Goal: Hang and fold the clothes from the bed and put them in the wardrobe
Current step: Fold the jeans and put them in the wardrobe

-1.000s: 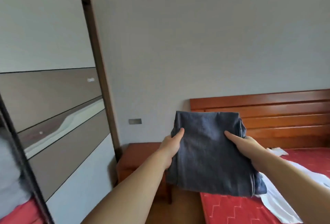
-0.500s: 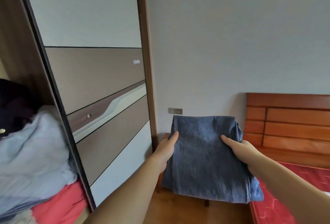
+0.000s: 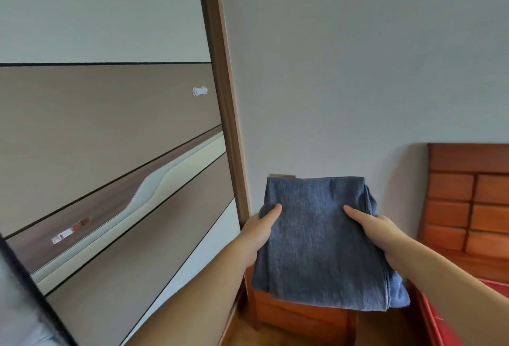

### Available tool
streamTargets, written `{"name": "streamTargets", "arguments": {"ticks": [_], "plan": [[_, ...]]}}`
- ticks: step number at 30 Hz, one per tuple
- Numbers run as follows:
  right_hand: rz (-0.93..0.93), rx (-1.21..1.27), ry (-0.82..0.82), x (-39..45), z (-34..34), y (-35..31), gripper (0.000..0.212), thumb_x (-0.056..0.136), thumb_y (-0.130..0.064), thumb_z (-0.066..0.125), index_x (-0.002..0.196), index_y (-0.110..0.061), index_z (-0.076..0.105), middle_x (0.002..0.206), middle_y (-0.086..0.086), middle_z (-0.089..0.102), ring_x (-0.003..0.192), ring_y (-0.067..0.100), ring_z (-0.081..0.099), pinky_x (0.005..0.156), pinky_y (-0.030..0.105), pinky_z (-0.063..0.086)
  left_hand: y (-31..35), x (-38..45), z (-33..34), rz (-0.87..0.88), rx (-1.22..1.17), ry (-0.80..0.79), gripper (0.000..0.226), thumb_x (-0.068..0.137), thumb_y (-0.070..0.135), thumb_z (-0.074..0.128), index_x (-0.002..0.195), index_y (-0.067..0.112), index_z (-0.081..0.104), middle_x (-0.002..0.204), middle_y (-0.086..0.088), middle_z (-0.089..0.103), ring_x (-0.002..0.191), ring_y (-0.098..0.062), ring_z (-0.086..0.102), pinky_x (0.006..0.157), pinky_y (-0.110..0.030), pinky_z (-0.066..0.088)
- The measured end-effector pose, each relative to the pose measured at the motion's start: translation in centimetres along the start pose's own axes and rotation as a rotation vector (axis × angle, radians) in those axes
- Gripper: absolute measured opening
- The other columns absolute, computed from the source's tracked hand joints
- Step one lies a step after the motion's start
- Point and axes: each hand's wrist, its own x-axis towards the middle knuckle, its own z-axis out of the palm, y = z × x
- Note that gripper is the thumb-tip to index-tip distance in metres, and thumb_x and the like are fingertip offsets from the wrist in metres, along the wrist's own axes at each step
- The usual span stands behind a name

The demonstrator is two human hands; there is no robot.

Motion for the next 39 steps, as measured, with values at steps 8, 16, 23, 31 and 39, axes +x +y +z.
{"name": "streamTargets", "arguments": {"ticks": [8,16,23,31,39], "plan": [[0.01,0.06,-0.178,15.3,3.8,-5.5,0.036,0.087,-0.039,0.069,0.102,-0.007,0.063,0.096,0.016,0.071,0.084,0.032,0.068,0.063,0.034,0.052,4.9,12.0,-2.7,0.004,-0.026,0.168,0.049,0.095,0.053,0.05,0.133,0.022,0.054,0.117,0.002,0.066,0.103,-0.017,0.064,0.09,-0.033,0.051],[-0.033,0.032,-0.255,27.5,10.5,-10.5,0.04,0.089,-0.039,0.067,0.111,-0.006,0.063,0.099,0.015,0.072,0.087,0.032,0.069,0.065,0.034,0.053,7.2,24.9,-9.0,-0.017,-0.109,0.171,0.03,0.093,0.051,0.056,0.112,0.028,0.059,0.106,0.003,0.068,0.098,-0.016,0.065,0.077,-0.029,0.051],[-0.044,0.015,-0.192,39.6,14.5,-15.0,0.036,0.091,-0.037,0.065,0.113,-0.009,0.06,0.098,0.012,0.069,0.083,0.028,0.066,0.059,0.032,0.047,9.1,40.9,-12.5,-0.023,-0.068,0.105,0.054,0.086,0.057,0.062,0.125,0.02,0.062,0.116,0.0,0.07,0.108,-0.02,0.065,0.104,-0.042,0.046],[-0.053,0.004,-0.238,52.3,17.5,-18.5,0.039,0.09,-0.038,0.065,0.113,-0.007,0.059,0.095,0.011,0.068,0.082,0.026,0.065,0.059,0.031,0.046,13.9,51.9,-15.9,0.238,0.918,0.354,0.038,0.103,0.043,0.035,0.115,0.017,0.06,0.114,-0.004,0.065,0.094,-0.018,0.059,0.076,-0.029,0.048],[-0.078,-0.033,-0.377,61.1,19.8,-20.1,0.027,0.089,-0.034,0.066,0.1,-0.009,0.066,0.087,0.012,0.074,0.077,0.028,0.071,0.06,0.03,0.051,18.7,61.3,-20.5,0.007,2.044,0.327,0.026,0.097,0.025,0.047,0.119,0.017,0.058,0.122,-0.006,0.062,0.118,-0.027,0.052,0.106,-0.047,0.029]]}}
